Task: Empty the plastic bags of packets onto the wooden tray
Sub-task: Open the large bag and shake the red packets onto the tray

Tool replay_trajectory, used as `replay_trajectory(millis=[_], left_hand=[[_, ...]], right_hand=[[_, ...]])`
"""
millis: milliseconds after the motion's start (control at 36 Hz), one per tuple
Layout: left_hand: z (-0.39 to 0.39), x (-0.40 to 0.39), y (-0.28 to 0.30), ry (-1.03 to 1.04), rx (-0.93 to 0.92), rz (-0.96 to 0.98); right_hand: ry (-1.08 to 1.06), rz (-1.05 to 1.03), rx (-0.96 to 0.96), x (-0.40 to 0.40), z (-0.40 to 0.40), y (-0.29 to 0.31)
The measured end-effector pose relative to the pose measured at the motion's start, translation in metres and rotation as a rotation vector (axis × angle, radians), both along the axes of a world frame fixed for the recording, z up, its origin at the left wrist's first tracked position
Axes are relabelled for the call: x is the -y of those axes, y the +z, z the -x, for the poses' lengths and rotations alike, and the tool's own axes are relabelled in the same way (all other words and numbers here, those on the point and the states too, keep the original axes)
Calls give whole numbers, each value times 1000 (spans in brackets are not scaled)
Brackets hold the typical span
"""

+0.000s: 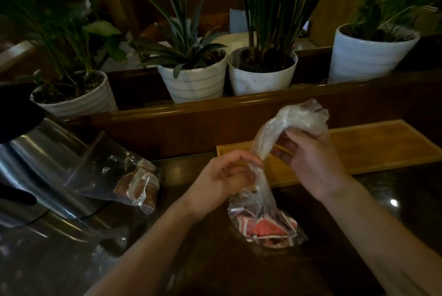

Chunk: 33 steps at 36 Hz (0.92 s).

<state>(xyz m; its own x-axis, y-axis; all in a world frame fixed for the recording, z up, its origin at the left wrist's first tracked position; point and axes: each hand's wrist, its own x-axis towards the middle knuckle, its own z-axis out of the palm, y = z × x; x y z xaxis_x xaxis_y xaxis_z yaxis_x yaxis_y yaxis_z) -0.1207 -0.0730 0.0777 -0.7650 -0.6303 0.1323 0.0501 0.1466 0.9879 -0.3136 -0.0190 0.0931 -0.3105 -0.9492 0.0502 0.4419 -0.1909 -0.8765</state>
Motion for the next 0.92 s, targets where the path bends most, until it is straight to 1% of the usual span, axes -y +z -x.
replay_trajectory(millis=[83, 139, 167, 222, 306, 361, 389, 472, 528, 583, 667, 750, 833, 917], left_hand=[[7, -1, 7, 86, -41, 69], [12, -1, 8, 150, -77, 98], [15, 0, 8, 176, -94, 96], [17, 3, 8, 198, -132, 63], [18, 7, 7, 213, -176, -69], [19, 10, 6, 242, -183, -125], [20, 11, 6, 254, -174, -148], [25, 12, 7, 270, -117, -160], [28, 13, 8, 279, -96, -145], [27, 15, 8, 292, -95, -166], [22, 20, 9, 281, -93, -198], [16, 24, 9, 229, -83, -246], [9, 31, 9, 175, -66, -263], [1, 39, 10, 156, -50, -269]], right_hand=[[57, 38, 93, 6, 0, 12], [105, 40, 80, 8, 1, 16], [131, 32, 29, 7, 1, 17], [181, -15, -137, 2, -2, 15], [257, -153, -490, -10, -4, 8], [330, -205, -669, -16, -6, 3], [336, -216, -723, -18, -7, 1], [245, -213, -829, -17, -7, -3], [208, -176, -830, -15, -6, -3], [196, -150, -776, -15, -5, -2], [166, -165, -691, -15, -1, -5], [129, -197, -613, -16, 4, -11], [94, -227, -591, -17, 8, -14], [7, -242, -592, -18, 15, -16]])
